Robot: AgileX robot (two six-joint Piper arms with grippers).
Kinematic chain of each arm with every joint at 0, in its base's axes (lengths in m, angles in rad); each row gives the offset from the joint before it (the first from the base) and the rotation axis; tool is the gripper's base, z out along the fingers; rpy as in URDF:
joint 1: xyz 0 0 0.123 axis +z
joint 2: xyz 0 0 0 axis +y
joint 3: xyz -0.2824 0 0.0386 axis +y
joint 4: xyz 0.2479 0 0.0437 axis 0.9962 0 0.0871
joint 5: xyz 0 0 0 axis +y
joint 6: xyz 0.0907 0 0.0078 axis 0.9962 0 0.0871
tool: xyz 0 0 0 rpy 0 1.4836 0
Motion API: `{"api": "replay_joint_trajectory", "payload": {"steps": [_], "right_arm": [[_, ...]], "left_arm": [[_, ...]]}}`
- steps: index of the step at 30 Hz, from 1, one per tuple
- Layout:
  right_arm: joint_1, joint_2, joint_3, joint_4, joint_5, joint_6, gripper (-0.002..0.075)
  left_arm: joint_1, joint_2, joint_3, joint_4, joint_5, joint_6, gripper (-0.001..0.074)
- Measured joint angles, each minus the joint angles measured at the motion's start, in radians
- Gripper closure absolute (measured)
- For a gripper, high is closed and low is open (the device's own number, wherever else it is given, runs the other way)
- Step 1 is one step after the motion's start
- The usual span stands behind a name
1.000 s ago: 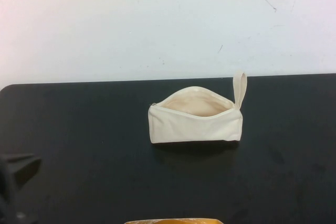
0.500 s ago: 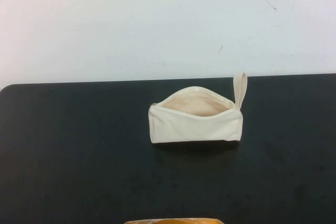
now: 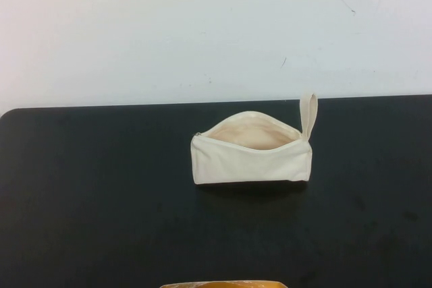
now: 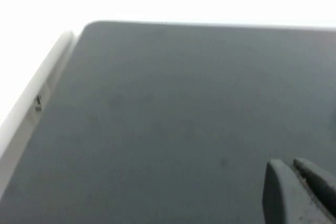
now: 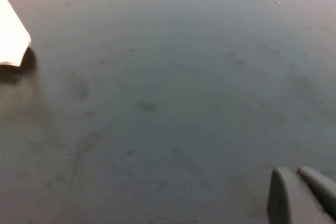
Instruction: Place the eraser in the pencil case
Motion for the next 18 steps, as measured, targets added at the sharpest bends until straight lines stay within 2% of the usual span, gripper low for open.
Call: {"api": "replay_joint_trajectory", "payload": {"steps": [5,18], "right_arm": [[0.000,0.000,0.000,0.000,0.000,0.000,0.0727],[0.000,0.000,0.000,0.000,0.000,0.000,0.0727]], "left_arm": [[0.002,-0.001,0.012,-0.063,0.006,0.100,0.0736],[0.006,-0.001,0.012,-0.075,0.014,0.109,0.0736]]}}
